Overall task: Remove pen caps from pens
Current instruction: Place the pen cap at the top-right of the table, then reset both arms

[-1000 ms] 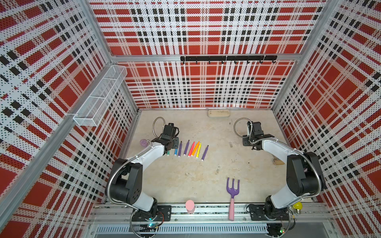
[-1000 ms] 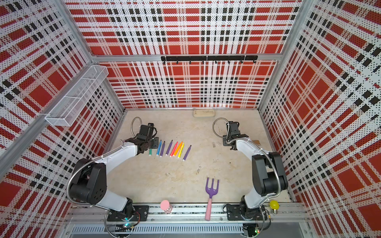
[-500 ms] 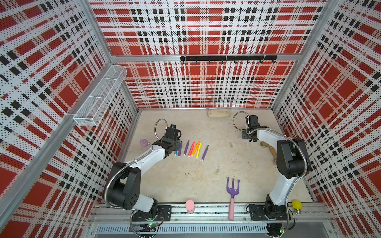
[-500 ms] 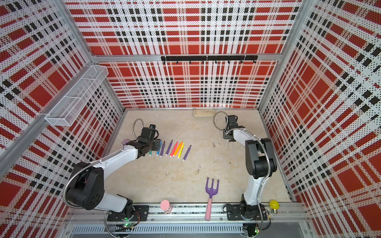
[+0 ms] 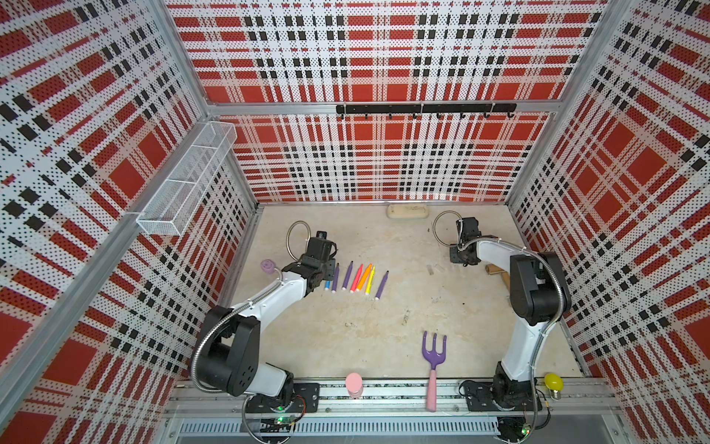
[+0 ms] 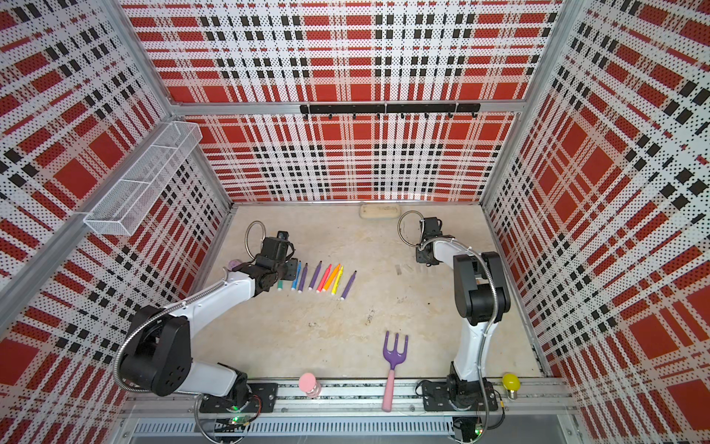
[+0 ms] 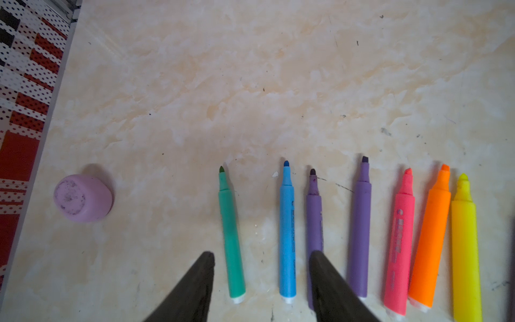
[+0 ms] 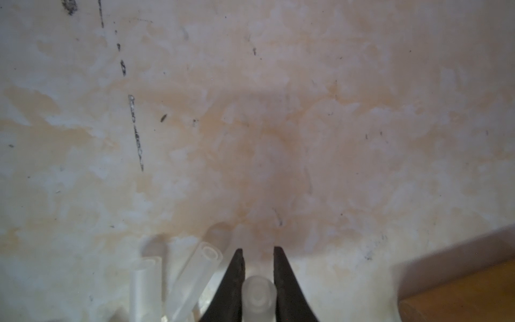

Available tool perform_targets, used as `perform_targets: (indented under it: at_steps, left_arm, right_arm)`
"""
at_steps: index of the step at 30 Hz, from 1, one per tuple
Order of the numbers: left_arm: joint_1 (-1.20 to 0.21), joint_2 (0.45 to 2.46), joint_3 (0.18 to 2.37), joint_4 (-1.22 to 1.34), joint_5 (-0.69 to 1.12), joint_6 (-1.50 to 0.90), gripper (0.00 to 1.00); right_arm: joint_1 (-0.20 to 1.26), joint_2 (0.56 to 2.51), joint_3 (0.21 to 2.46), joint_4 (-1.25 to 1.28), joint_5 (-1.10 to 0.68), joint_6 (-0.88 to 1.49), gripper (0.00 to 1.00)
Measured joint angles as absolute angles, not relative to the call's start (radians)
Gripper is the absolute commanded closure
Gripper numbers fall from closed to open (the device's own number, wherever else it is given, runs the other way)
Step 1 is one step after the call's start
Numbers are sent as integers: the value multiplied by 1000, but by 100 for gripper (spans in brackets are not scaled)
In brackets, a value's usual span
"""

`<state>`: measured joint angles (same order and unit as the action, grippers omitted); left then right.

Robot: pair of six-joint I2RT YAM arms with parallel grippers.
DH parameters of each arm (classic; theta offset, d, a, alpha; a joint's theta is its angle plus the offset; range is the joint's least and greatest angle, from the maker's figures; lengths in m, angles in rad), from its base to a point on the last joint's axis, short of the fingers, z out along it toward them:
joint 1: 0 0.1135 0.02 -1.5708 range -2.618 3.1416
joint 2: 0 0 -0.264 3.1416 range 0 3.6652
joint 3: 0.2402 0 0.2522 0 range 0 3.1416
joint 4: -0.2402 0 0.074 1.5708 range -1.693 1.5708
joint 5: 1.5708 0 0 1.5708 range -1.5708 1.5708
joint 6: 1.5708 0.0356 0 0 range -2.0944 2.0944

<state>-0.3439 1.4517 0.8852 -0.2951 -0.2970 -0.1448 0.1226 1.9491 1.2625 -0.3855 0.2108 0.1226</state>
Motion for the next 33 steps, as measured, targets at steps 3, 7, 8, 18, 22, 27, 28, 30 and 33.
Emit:
perform_targets:
  at_steps: [3,7,8,18,22,27,28,30,33]
  left_arm:
    - [-344,1451,885,-292,-297,-144,41]
    - [-344,1450,885,-292,-297,-143,41]
    - [-345,1449,885,-292,-297,-143,41]
    - [-289,1301,755,-154,-243,-132,27]
    - [-233,1190,665,-65,-241,-129,26]
    - [-189,1037,533,118,-311,-85,22]
    - [-180,1009,483,188,-325,-57,20]
    - [-166,968,366,329,-339,-5,14]
    - [-130,955,178,514,-342,26,6]
  right_arm:
    - [122,1954,1264,-385,210,122,73]
    - [122,1963,1265,-385,210,123,74]
    - [122,1964,1265,-385,210,122,74]
    - [122,1907,1232,-358,180,118,62]
    - [122,1819,1196,-337,176,115,49]
    - [134,1655,1085,-243,208,113,18]
    - [137,1611,1047,-213,219,113,15]
    - [147,1510,954,-139,251,109,13]
    - [167,1338,762,55,344,95,10]
